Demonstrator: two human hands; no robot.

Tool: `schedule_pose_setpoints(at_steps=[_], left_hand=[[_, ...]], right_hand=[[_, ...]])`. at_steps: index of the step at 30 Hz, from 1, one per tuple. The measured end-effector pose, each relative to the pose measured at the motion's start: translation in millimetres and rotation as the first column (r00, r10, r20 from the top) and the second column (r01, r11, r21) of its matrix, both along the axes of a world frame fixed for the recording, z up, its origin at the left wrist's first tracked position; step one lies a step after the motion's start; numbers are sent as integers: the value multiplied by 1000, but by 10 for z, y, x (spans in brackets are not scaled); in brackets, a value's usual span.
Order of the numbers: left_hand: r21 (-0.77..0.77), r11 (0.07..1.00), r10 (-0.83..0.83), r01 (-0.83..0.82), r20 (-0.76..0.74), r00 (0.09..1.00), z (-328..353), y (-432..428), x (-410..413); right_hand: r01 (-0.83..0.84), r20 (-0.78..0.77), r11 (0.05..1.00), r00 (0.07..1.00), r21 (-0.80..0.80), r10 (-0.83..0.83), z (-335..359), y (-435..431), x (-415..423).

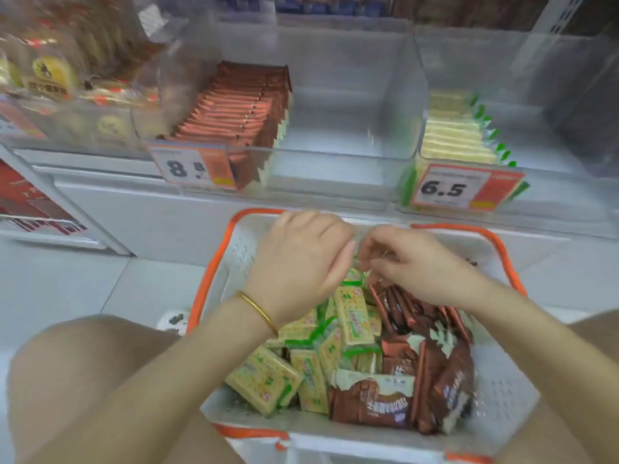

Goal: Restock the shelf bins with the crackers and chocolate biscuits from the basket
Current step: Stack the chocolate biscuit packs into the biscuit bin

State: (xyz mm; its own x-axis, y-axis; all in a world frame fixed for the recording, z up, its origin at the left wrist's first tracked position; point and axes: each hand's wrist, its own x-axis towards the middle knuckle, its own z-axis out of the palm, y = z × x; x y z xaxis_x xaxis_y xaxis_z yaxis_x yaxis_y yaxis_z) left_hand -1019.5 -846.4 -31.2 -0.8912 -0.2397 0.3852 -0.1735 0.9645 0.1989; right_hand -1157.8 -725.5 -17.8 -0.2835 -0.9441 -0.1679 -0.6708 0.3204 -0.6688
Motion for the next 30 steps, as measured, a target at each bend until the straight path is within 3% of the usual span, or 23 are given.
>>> schedule_pose_setpoints(at_steps=[3,6,14,20,30], left_hand=[[155,984,-122,85,245,962,-413,217,-113],[230,968,-185,96,401,897,-725,294,-140],[291,955,-203,50,522,828,-997,314,-135],[353,935,-215,25,510,833,-969,317,-117],[450,890,-170,-78,485,858,-860,243,-73]], right_hand=[[-92,-52,958,993,270,110,-492,326,-32],[-199,-37,889,971,412,235,-809,543,-30],[-317,-107,728,876,608,470,-1387,570,180],[-329,-148,749,859,575,491,-1504,549,231],[-170,-51,868,975,466,218,-1365,553,-51]])
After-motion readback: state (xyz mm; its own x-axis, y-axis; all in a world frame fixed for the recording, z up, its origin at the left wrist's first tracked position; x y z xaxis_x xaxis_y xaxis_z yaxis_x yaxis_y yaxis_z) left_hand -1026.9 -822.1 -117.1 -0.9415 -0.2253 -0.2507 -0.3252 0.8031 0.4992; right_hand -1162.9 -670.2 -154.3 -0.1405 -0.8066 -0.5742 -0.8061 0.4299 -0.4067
